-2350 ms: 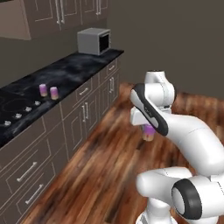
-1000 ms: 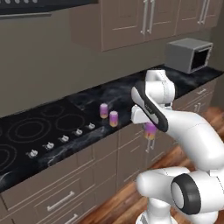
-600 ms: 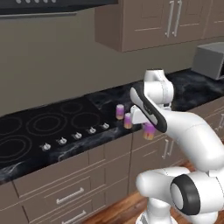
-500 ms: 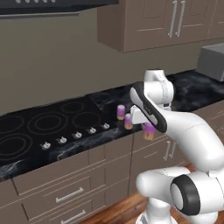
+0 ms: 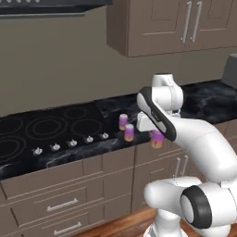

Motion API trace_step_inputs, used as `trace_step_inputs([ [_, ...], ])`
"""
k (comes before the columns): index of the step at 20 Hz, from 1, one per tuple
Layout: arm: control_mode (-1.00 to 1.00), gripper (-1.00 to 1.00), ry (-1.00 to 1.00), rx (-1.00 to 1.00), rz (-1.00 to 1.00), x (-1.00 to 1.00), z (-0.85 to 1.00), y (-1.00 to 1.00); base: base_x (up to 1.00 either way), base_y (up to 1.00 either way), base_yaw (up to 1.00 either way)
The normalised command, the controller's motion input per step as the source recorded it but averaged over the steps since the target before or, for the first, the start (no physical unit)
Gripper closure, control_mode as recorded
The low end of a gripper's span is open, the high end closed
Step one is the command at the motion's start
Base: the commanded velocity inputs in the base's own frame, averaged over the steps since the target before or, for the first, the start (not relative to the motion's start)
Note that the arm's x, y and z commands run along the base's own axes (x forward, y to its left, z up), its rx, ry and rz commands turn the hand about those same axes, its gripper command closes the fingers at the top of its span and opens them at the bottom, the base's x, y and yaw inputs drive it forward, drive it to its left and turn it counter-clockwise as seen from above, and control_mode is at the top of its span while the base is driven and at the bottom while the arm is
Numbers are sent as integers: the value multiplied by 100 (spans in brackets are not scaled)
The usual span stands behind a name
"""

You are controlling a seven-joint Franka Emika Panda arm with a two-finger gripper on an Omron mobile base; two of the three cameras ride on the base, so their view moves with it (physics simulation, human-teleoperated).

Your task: Four empty soda cans are scattered around the kitchen. Gather all the cans and cluster them next to the stove for recycling.

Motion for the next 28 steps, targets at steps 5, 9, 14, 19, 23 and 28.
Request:
trace_step_inputs([
  [5, 100, 100, 0, 0, 0, 0, 0, 0, 26, -64, 24],
  [9, 100, 100, 0, 0, 0, 0, 0, 0, 41, -56, 24],
  [14, 100, 100, 0, 0, 0, 0, 0, 0, 63, -35, 21],
  [19, 100, 100, 0, 0, 0, 0, 0, 0, 51, -16, 15],
  [23, 100, 100, 0, 0, 0, 0, 0, 0, 45, -12, 12],
  [28, 100, 100, 0, 0, 0, 0, 0, 0, 42, -16, 12],
])
